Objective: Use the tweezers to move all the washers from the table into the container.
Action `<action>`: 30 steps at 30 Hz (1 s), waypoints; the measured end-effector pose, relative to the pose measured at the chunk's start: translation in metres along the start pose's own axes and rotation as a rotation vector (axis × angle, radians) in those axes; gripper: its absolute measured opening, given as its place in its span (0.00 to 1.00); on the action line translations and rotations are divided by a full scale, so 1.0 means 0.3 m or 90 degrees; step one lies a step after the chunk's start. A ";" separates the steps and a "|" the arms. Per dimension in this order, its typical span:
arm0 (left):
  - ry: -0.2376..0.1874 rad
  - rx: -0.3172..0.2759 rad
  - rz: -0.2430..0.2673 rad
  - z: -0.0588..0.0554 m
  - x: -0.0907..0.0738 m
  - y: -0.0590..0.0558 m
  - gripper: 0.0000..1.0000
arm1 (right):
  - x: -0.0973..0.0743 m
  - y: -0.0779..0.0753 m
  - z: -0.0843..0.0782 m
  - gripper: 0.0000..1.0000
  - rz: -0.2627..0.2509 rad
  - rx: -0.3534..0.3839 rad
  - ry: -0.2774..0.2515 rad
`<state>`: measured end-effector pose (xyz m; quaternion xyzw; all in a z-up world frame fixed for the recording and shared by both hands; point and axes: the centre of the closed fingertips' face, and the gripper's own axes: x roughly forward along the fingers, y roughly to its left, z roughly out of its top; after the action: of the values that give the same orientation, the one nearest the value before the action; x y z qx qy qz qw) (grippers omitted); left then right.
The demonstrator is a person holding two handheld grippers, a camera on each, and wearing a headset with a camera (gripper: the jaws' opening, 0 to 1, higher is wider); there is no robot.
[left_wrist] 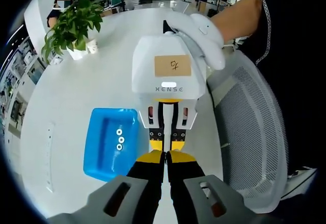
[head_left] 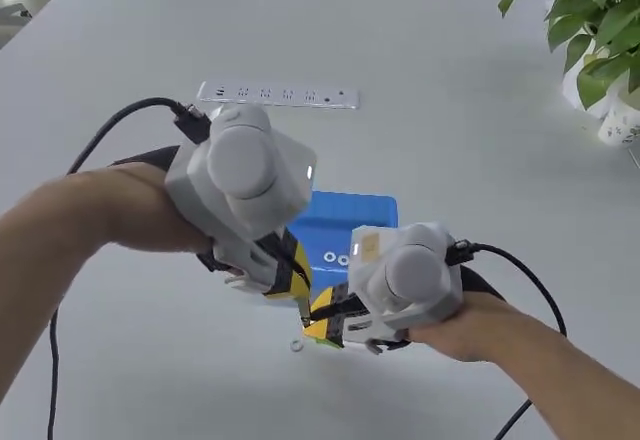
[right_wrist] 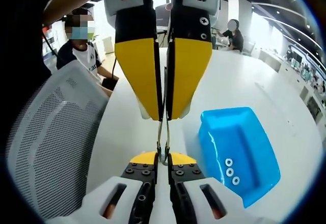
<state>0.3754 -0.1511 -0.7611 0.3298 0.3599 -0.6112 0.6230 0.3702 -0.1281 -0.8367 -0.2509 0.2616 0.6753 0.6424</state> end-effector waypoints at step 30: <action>-0.001 0.024 0.034 0.079 -0.128 0.113 0.06 | -0.107 -0.131 0.113 0.09 -0.038 -0.034 -0.011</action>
<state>0.4105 -0.1501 -0.7170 0.3506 0.3389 -0.6011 0.6332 0.4110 -0.1274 -0.7912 -0.2694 0.2304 0.6649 0.6575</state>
